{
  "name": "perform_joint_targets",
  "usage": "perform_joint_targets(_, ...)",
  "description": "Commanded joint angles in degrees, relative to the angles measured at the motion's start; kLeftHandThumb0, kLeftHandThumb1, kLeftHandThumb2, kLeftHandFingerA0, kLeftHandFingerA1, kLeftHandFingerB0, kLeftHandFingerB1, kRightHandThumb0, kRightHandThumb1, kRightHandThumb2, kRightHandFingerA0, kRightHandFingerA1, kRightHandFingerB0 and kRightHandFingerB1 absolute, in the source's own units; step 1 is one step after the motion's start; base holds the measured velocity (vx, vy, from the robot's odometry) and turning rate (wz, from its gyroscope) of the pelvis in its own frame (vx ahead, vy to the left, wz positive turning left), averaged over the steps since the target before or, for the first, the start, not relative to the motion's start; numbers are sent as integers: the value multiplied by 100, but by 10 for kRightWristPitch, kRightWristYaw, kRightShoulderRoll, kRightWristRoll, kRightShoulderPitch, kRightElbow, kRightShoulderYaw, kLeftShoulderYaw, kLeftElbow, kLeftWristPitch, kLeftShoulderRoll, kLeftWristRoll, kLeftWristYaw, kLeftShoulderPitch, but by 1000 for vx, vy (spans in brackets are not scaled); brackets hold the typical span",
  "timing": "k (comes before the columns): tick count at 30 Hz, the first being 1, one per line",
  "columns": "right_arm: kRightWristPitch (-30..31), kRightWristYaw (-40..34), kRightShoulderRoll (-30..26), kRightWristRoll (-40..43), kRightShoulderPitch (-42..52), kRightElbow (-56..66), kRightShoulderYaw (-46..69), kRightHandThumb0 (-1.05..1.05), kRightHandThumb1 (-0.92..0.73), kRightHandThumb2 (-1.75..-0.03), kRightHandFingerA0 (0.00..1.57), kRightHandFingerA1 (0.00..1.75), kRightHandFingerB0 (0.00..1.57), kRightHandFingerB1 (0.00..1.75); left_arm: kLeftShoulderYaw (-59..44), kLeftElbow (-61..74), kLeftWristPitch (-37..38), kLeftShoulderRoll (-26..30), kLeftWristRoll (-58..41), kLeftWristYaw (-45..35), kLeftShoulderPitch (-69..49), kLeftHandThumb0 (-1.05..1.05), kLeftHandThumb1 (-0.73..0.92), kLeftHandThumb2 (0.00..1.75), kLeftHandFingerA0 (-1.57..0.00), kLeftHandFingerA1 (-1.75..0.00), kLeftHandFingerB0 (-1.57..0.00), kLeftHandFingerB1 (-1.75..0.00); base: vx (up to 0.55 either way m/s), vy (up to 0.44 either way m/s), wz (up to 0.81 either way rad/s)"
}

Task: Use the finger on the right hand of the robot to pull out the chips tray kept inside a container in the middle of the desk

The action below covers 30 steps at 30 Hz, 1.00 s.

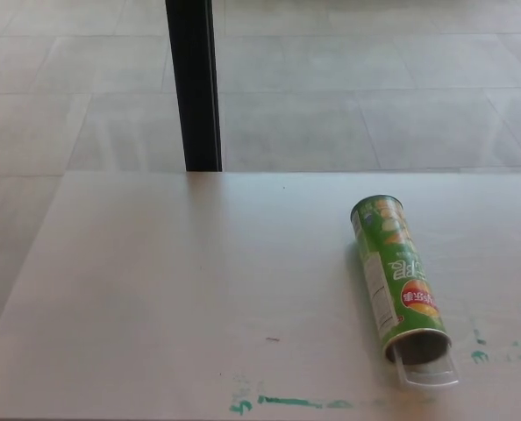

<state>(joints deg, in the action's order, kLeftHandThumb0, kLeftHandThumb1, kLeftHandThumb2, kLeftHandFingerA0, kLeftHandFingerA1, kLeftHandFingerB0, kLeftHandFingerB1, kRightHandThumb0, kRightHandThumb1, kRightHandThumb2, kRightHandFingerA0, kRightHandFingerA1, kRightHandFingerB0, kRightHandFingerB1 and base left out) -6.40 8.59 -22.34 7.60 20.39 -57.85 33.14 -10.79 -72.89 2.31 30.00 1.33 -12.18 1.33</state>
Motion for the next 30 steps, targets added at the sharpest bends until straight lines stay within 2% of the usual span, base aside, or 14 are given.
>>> perform_joint_targets(1, -20, 35, -24, 79, -1, 14, 59, -25, -72, -61, 55, 73, 36, 42, -14, -15, 10, 14, -14, -32, 5, -58, 68, 60, -49, -60, -62, -62, 0, 0, 0)
perform_joint_targets(4, -31, 25, -31, 81, -1, 36, 77, -24, -70, -61, 67, 73, 36, 40, -14, -17, 10, 13, -9, -34, 7, -59, 69, 61, -51, -61, -54, -52, 0, 0, 0)
perform_joint_targets(6, -60, -5, -40, 66, -8, 52, 80, -25, -69, -60, 67, 74, 37, 40, -19, -18, 7, 13, -12, -34, 7, -59, 68, 61, -52, -62, -56, -53, 0, 0, 0)
perform_joint_targets(7, -69, -5, -44, 68, -10, 68, 86, -25, -70, -61, 71, 84, 36, 40, -22, -19, 5, 11, -14, -34, 6, -57, 68, 60, -50, -61, -54, -51, 0, 0, 0)
perform_joint_targets(9, -84, -18, -50, 61, -7, 139, 91, -24, -69, -60, 76, 79, 37, 40, -26, -20, 2, 9, -15, -28, 7, -57, 68, 60, -53, -61, -60, -57, 0, 0, 0)
perform_joint_targets(10, -56, -18, -50, 80, -17, 212, 102, -23, -70, -61, 71, 81, 36, 38, -20, -17, 6, 11, -10, -34, 5, -58, 70, 61, -49, -59, -56, -54, 0, 0, 0)
perform_joint_targets(14, -48, -22, -42, 83, -17, 266, 109, -22, -69, -60, 70, 83, 36, 38, -22, -15, 6, 11, -12, -37, 5, -58, 69, 61, -47, -58, -56, -53, 0, 0, 0)
perform_joint_targets(15, -18, -25, -47, 92, -27, 412, 105, -27, -66, -60, 74, 76, 37, 36, -27, -16, 10, 9, -16, -38, 4, -58, 69, 60, -49, -60, -62, -62, 0, 0, 0)
perform_joint_targets(18, 0, -36, -44, 89, -36, 470, 104, -25, -65, -60, 76, 74, 39, 36, -24, -17, 8, 10, -13, -37, 6, -57, 69, 61, -50, -61, -58, -58, 0, 0, 0)
perform_joint_targets(20, 19, -38, -45, 93, -49, 575, 91, -29, -63, -59, 85, 80, 41, 35, -24, -20, 6, 7, -12, -31, 8, -58, 70, 61, -51, -60, -56, -53, 0, 0, 0)
perform_joint_targets(22, 27, -30, -44, 98, -55, 646, 74, -28, -63, -59, 84, 83, 40, 37, -25, -18, 5, 8, -14, -33, 8, -58, 70, 60, -52, -62, -62, -63, 0, 0, 0)
perform_joint_targets(27, 72, -5, -55, 99, -52, 791, 20, -21, -65, -59, 79, 90, 34, 39, -27, -21, 4, 7, -15, -31, 9, -58, 68, 60, -54, -63, -61, -57, 0, 0, 0)
perform_joint_targets(28, 33, 18, -59, 75, -53, 798, -2, -11, -67, -59, 79, 93, 29, 42, -26, -22, 7, 7, -14, -33, 9, -58, 69, 61, -52, -60, -53, -49, 0, 0, 0)
perform_joint_targets(30, 24, 36, -60, 79, -53, 813, -21, -14, -66, -60, 79, 97, 30, 42, -24, -21, 11, 8, -12, -35, 9, -60, 70, 62, -50, -59, -57, -54, 0, 0, 0)
